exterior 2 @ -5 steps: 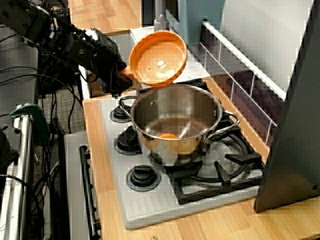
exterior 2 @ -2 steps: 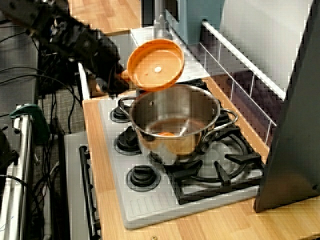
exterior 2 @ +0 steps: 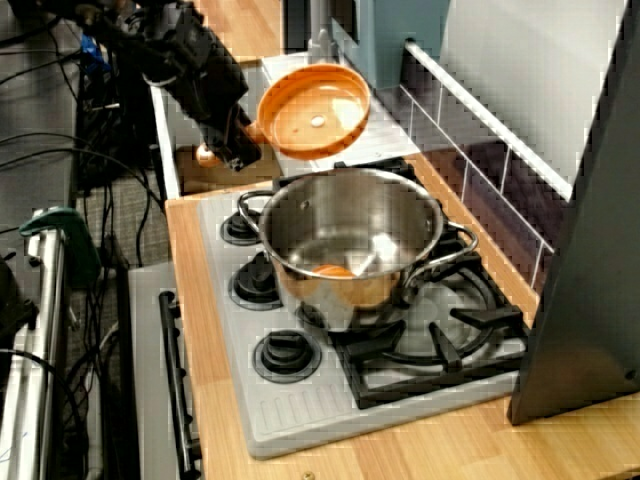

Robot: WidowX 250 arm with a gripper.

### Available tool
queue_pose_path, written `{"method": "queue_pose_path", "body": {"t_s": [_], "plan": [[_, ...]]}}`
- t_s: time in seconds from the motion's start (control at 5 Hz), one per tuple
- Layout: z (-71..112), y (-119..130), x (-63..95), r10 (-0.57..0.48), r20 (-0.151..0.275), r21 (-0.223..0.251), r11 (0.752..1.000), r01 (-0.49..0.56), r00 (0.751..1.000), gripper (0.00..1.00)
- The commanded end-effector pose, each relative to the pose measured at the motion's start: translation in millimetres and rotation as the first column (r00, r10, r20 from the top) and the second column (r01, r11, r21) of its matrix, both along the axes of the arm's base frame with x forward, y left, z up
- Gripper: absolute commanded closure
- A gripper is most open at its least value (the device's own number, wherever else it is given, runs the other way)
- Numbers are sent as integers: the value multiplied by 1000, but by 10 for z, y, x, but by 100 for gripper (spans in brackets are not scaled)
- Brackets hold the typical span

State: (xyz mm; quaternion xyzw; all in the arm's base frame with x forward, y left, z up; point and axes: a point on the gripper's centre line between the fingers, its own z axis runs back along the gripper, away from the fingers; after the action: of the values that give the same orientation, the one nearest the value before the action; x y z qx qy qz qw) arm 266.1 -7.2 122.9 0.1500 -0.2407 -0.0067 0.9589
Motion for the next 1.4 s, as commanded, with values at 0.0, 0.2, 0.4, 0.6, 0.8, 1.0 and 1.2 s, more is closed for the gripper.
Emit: {"method": "queue_pose_path", "body": {"t_s": [0.0, 0.2, 0.4, 0.6, 0.8, 1.0, 1.2], "plan": [[88, 123, 94, 32, -10, -62, 998, -33, 999, 100], [-16, 164, 125, 13, -76, -100, 995, -21, 997, 100], [-135, 193, 161, -2, -117, -124, 992, -13, 993, 100], [-213, 221, 205, -5, -145, -150, 989, -17, 989, 100], [-288, 236, 261, -1, -164, -155, 988, -24, 986, 100], [-338, 240, 297, 4, -172, -154, 988, -31, 985, 100], [-382, 237, 308, 18, -171, -150, 988, -44, 985, 100]]}}
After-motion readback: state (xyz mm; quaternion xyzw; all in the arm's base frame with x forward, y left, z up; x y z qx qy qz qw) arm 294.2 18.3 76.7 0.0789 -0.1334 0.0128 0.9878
